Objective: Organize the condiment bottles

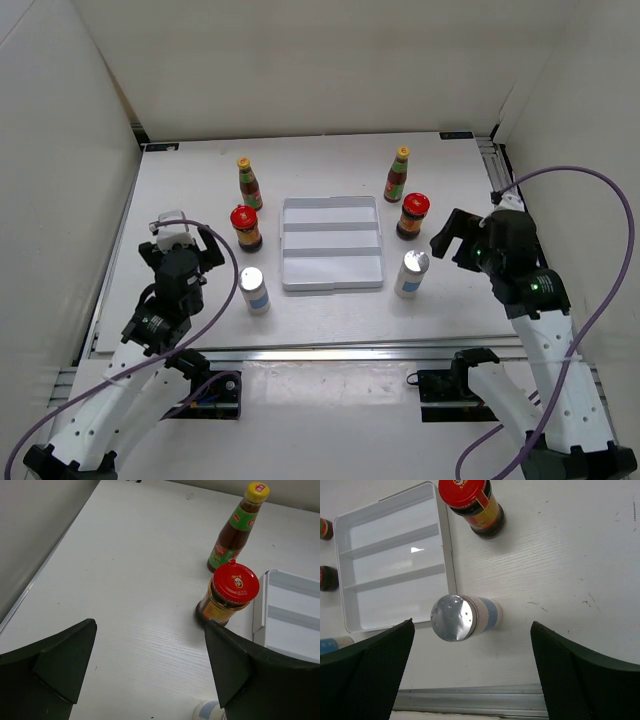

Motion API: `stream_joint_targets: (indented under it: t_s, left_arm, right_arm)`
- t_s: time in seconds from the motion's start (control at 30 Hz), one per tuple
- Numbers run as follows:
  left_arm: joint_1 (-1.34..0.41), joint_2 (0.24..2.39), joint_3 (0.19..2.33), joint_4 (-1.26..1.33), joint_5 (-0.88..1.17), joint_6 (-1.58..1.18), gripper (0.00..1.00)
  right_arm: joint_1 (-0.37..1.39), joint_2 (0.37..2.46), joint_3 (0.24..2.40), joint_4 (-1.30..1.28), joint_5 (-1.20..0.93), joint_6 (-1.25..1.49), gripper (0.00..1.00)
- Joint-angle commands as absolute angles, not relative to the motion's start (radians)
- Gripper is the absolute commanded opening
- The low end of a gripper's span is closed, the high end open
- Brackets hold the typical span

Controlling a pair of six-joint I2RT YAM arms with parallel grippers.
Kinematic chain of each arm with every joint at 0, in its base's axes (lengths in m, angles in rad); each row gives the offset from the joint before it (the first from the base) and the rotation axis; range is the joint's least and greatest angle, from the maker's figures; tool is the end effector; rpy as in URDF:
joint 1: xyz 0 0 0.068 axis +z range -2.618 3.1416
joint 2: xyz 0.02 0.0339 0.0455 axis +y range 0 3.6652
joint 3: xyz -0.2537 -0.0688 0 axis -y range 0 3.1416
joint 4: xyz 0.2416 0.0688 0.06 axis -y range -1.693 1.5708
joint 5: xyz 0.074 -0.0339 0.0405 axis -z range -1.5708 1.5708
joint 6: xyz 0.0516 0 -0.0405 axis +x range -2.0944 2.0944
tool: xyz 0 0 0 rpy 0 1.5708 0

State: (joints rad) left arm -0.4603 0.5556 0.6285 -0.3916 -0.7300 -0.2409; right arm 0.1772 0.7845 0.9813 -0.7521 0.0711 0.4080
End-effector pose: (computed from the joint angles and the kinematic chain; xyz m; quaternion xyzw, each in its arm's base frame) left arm 0.1477 -0.0348 0.2895 -0.1250 0.7753 0.0837 0.6134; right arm 0.1702 0.0268 0.3327 0.1177 0.8655 0.1104 0.4742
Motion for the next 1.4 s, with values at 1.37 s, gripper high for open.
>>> stream_joint_targets:
  t_s: [1.37]
  left_arm:
    - [-0.462,0.503,0.545,-0.287,-0.607,-0.175,1.00]
  right_arm:
    - [0.488,1.158,0.930,-0.626,0.213,0.380,1.00]
